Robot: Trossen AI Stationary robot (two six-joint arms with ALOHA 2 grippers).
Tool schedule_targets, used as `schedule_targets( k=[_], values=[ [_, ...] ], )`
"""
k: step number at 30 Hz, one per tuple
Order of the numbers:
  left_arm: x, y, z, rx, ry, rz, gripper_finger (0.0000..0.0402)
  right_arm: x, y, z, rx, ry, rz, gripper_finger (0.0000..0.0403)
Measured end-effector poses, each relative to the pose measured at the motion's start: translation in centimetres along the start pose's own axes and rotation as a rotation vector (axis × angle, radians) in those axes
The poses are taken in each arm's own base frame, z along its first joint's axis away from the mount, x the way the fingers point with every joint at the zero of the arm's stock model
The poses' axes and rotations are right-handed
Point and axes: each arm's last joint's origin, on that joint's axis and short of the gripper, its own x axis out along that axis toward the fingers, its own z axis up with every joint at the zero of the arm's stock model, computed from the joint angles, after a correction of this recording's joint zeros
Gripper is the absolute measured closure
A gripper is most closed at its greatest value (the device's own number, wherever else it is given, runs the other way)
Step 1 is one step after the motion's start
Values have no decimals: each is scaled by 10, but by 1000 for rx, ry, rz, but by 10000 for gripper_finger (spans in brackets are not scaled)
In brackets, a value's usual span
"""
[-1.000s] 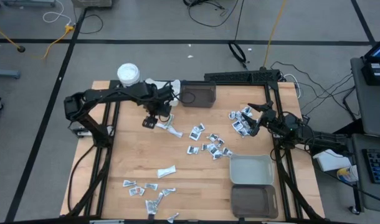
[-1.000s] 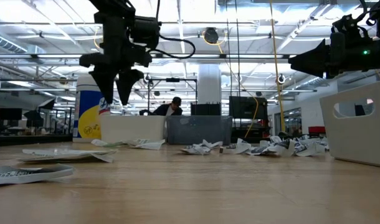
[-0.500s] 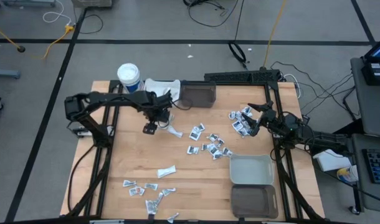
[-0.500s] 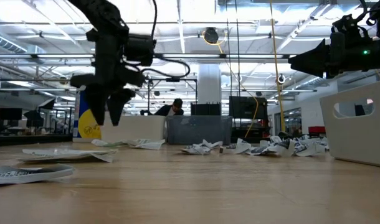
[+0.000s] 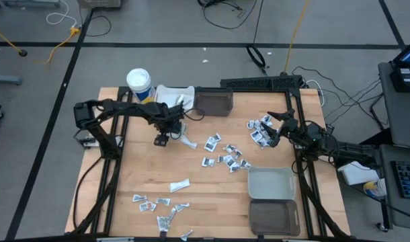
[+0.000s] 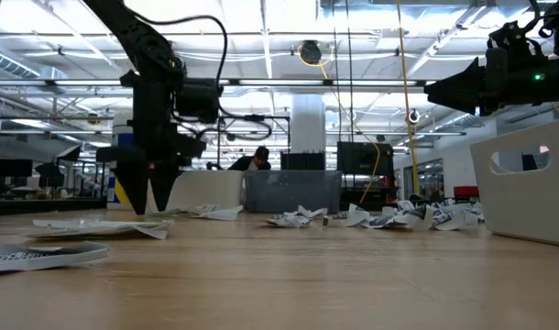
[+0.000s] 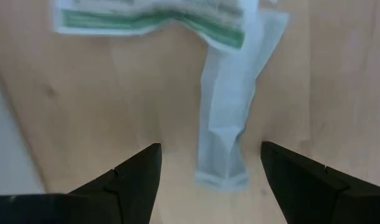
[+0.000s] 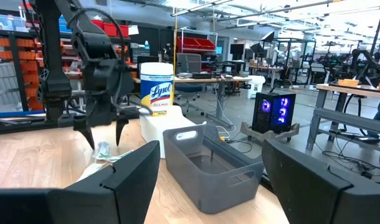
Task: Pick & Place First Aid Supplies
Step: Put the green bandage into the white bin
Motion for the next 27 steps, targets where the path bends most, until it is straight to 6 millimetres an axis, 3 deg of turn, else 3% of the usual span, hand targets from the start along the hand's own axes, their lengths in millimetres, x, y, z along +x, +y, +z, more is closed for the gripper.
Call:
schedule_targets(
  k=[5, 21, 27],
  values=[
    [2, 0, 1, 33, -2, -15, 156, 0, 0, 0, 0, -1, 0, 124],
    [2, 0, -2, 54, 27, -24, 383, 0, 0, 0, 0, 0, 0, 124],
    [1, -3, -5, 43, 64, -54, 389, 0, 0, 0, 0, 0, 0, 124]
  ],
)
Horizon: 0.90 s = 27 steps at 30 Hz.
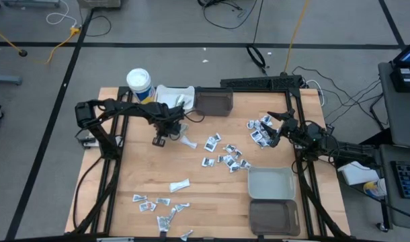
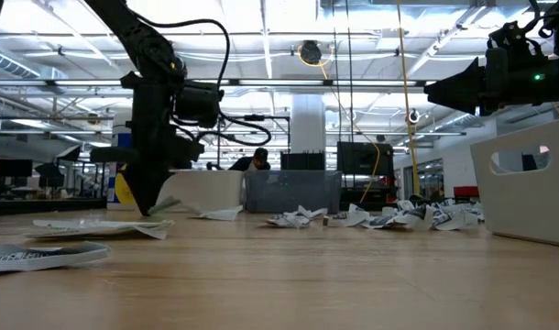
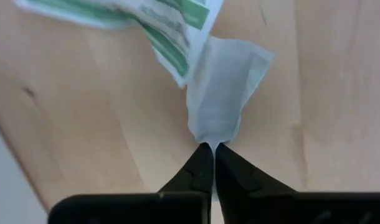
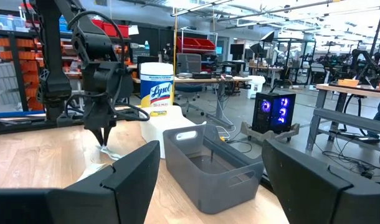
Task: Pick & Place First Aid Supplies
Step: Put the green bandage into the white bin
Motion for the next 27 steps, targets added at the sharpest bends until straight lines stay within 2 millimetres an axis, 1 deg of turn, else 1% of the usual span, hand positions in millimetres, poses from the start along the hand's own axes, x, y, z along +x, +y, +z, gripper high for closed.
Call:
schedule_targets(
  k=[4, 8, 17, 25, 27],
  values=[
    [-5, -6, -8, -5, 56, -44, 397, 0, 0, 0, 0, 0, 0, 124],
    [-18, -13, -13, 7, 57, -34, 394, 0, 0, 0, 0, 0, 0, 124],
    [-59, -32, -27, -11, 31, -16, 398, 0, 0, 0, 0, 0, -1, 124],
    [-105, -34, -22, -50, 19, -9, 398, 0, 0, 0, 0, 0, 0, 124],
    [-113, -34, -20, -49, 11, -4, 398, 0, 0, 0, 0, 0, 0, 124]
  ],
)
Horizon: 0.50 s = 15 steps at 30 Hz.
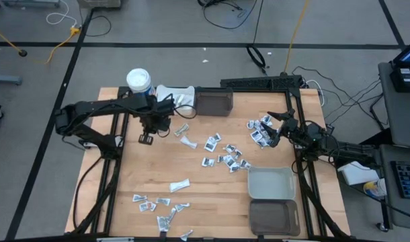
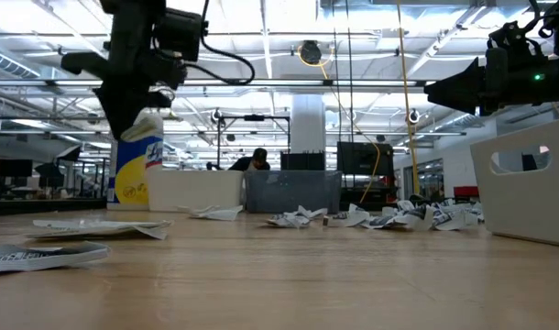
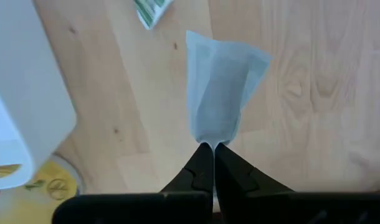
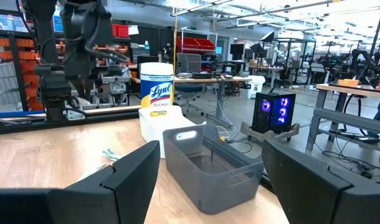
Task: Pick & Place First Aid Supplies
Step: Put the green bandage into the white bin
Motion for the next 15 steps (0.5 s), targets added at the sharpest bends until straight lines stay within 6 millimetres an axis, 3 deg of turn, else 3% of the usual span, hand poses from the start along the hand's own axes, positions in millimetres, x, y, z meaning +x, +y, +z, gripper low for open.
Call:
schedule_targets(
  k=[9, 15],
  values=[
    [-6, -3, 4, 14, -37, -36, 399, 0, 0, 0, 0, 0, 0, 124],
    [3, 16, 8, -3, -8, -54, 399, 0, 0, 0, 0, 0, 0, 124]
  ],
)
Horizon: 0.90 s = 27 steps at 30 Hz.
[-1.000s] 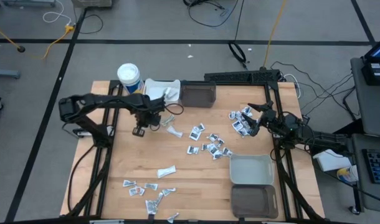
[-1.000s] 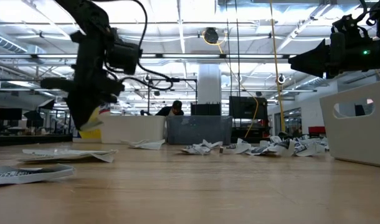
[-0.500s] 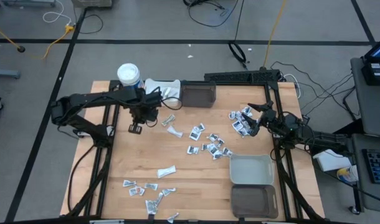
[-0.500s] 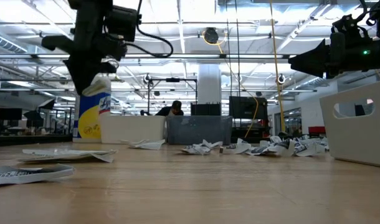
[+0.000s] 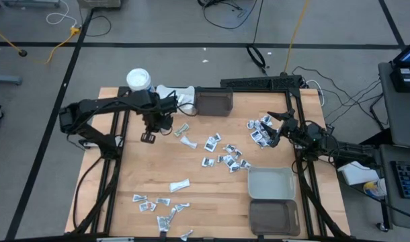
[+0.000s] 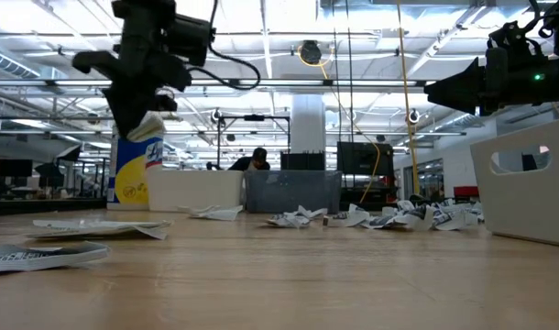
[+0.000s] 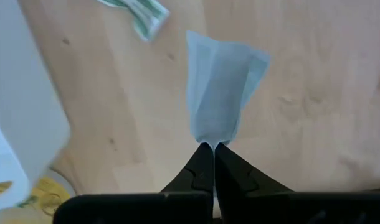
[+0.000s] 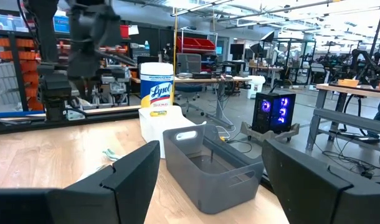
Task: Pick & Place First Aid Supplies
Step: Put the green bandage into the white bin
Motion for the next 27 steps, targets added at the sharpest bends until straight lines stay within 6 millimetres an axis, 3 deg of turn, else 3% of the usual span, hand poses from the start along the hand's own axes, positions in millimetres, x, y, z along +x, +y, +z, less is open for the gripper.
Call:
schedule_targets(
  k=[16, 27],
  values=[
    [-28, 91, 18, -114, -29, 12, 400, 0, 0, 0, 0, 0, 0, 124],
    [-45, 154, 17, -187, -11, 34, 401, 0, 0, 0, 0, 0, 0, 124]
  ],
)
